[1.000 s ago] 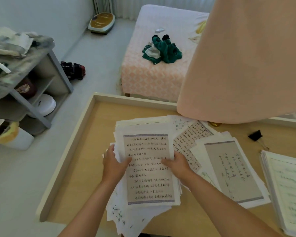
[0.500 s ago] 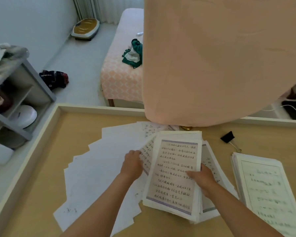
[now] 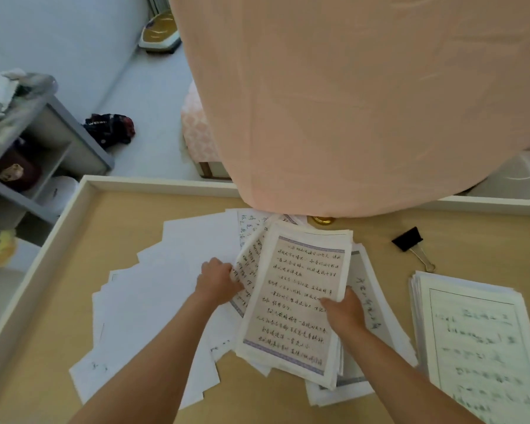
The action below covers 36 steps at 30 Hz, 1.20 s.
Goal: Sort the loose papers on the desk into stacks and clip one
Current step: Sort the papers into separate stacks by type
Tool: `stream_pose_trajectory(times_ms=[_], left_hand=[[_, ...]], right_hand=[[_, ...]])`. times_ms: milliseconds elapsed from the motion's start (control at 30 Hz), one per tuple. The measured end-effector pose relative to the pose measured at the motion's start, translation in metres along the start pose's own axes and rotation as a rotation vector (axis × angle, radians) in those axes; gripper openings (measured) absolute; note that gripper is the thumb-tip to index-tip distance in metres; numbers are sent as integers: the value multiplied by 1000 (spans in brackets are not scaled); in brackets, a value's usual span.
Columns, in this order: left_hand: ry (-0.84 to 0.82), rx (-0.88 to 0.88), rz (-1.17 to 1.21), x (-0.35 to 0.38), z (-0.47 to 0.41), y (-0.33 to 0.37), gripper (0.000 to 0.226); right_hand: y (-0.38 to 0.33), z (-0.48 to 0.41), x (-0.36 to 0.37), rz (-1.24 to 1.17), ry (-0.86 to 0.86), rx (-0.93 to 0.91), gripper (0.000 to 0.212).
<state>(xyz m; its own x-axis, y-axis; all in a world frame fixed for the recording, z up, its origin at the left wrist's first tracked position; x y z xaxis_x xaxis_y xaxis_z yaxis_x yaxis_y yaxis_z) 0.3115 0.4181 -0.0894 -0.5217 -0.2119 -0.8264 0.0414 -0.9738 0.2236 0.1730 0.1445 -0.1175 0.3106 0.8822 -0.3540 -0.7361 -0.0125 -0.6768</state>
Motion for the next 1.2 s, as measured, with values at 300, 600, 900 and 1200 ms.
stream_pose_trajectory(times_ms=[300,600,900,1200], left_hand=[[-121,-63,1425,-39,75,-23,30],[-103,-220,1753,-2,134,-98,31],[-103,-453,1205,69,173,-126,23],[-243,-388,904,67,179,-131,31]], right_hand=[[-16,13,0,14,-92,-38,31],[-21,63,58,38,-252,12,31],[-14,110,103,-95,-349,119,46],[-9,131,106,-328,-242,83,60]])
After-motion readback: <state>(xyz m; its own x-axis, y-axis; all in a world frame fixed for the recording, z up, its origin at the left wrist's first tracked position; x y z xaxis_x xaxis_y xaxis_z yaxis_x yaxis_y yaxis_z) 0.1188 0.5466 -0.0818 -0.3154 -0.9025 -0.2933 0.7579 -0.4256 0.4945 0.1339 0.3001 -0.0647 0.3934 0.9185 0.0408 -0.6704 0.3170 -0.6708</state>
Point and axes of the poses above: each hand's wrist, its own z-axis away from the middle knuckle, its own x-axis out of the palm, y = z × x, the point moved 6 cm from there along -z, towards the middle knuckle, and after that the axes turned 1 degree about -y, right-handed, at the moved point
